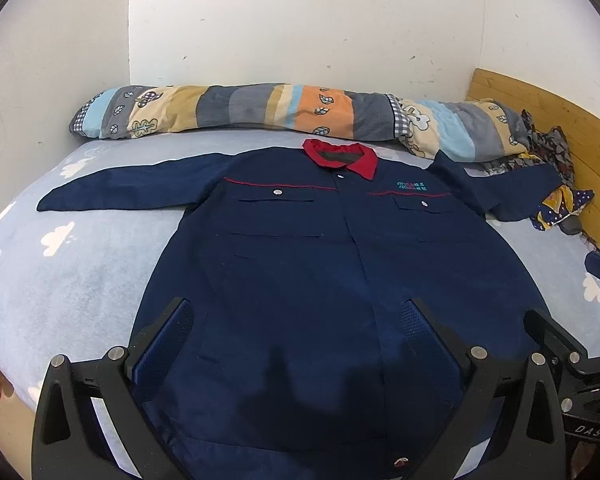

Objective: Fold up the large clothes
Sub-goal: 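Move the right tool toward the jacket sleeve near the clothes pile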

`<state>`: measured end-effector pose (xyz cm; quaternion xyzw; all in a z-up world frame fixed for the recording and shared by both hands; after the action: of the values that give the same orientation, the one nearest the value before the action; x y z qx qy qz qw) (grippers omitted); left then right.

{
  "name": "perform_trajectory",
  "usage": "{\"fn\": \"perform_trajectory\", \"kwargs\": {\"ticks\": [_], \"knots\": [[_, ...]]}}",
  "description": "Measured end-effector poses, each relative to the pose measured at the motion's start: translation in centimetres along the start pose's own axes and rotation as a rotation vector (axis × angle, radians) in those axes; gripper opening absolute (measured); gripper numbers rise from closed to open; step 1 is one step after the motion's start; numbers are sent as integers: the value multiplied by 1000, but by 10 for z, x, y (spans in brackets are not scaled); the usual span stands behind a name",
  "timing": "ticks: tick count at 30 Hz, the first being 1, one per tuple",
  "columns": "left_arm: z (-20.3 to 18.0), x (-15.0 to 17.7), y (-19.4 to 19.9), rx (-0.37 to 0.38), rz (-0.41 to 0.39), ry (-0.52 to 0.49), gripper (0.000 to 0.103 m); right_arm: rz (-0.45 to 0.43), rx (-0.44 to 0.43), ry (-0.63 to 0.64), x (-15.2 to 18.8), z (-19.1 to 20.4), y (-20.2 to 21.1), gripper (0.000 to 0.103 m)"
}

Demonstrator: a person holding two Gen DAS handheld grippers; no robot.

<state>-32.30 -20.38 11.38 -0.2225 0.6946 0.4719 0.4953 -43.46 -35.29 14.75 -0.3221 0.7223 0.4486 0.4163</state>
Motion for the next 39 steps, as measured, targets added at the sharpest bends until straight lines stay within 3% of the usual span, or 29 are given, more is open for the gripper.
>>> {"fn": "perform_trajectory", "kwargs": {"ticks": [19, 24, 32, 36, 39], "knots": [[0, 0, -2, 3, 1, 2, 103, 31, -5, -32, -1, 0, -6, 103], [-2, -7, -5, -4, -10, 6, 103, 52, -37, -125, -1, -13, -9, 103], [-20, -63, -53, -13, -17, -4, 103, 78, -105, -404, -9, -102, -25, 103], [-33, -49, -82, -17, 51, -38, 103, 74, -67, -475, -12, -180, -45, 103], [-38, -43, -89, 39, 94, -30, 103, 127, 18, -492, 1, -256, -73, 102]]}}
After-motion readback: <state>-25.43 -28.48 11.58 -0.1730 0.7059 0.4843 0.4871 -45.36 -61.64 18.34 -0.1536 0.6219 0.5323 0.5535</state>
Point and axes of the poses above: each gripper's, at about its wrist camera, not at the fingertips, and y roughly against the way its jaws point, z to its left, x to its underside, the point moved 2 cm from there along -y, roughly the way its jaws point, and after that the axes turned 14 degrees about -z, right-handed, at the moved point
